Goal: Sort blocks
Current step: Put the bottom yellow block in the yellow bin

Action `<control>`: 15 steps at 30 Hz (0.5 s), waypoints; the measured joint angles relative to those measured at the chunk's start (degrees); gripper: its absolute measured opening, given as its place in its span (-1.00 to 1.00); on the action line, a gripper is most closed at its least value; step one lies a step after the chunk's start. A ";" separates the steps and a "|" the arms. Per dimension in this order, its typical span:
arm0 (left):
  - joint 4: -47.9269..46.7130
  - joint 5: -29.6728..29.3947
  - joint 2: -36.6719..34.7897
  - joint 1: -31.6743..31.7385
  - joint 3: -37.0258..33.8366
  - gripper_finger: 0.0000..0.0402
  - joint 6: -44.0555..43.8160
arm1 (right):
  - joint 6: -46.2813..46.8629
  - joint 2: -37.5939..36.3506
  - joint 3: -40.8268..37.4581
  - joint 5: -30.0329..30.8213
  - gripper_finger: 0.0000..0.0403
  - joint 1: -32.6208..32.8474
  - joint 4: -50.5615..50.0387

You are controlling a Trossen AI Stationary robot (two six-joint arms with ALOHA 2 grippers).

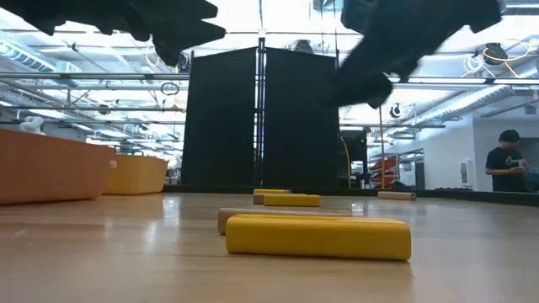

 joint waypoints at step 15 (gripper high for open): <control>4.93 -0.17 -0.99 -3.45 0.40 -0.08 1.91 | 12.06 18.11 3.70 12.49 0.27 19.96 11.06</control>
